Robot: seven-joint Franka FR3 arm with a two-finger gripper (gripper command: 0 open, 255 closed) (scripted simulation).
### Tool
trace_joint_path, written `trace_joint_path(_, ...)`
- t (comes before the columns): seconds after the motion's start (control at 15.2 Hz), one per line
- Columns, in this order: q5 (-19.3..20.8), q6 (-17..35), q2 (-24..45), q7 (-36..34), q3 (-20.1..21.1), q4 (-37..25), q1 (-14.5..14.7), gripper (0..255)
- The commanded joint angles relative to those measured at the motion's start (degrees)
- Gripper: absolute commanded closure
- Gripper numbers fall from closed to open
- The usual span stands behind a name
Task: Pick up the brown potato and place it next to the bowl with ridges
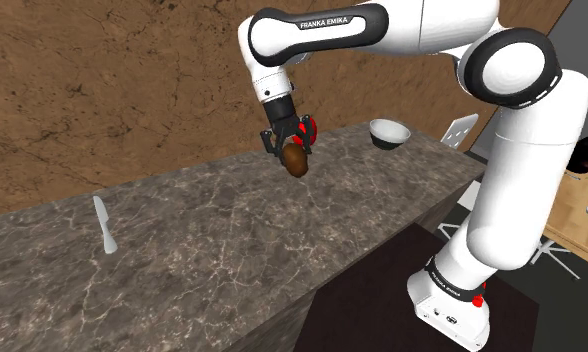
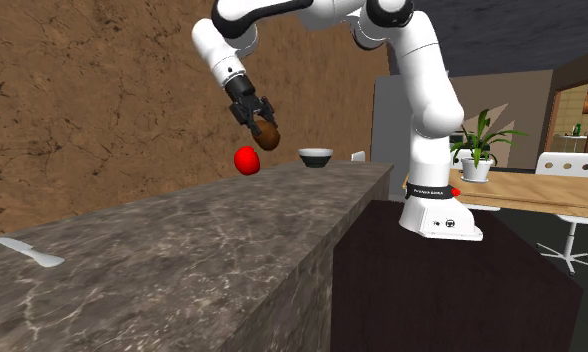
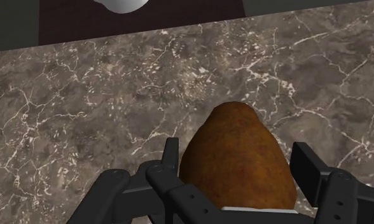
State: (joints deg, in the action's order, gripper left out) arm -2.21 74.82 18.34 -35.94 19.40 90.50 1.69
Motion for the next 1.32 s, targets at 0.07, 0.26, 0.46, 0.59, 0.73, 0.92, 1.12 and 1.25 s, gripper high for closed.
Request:
trace_joint_path(0.07,1.03,0.99,-2.85,4.17,-1.39,4.06,-2.65,255)
trace_joint_path(0.26,2.33,1.44,-5.05,8.16,-2.9,6.82,-5.09,255)
trace_joint_path(0.46,3.84,1.85,-6.75,12.11,-4.53,8.94,-7.41,255)
trace_joint_path(0.59,4.95,2.11,-7.62,14.72,-5.64,10.02,-8.92,255)
trace_joint_path(0.73,6.13,2.37,-8.27,17.3,-6.79,10.83,-10.4,255)
trace_joint_path(0.92,8.0,2.77,-8.84,21.13,-8.52,11.55,-12.58,255)
trace_joint_path(1.12,9.92,3.18,-8.94,24.89,-10.28,11.69,-14.72,255)
trace_joint_path(1.25,11.22,3.46,-8.75,27.37,-11.45,11.45,-16.12,255)
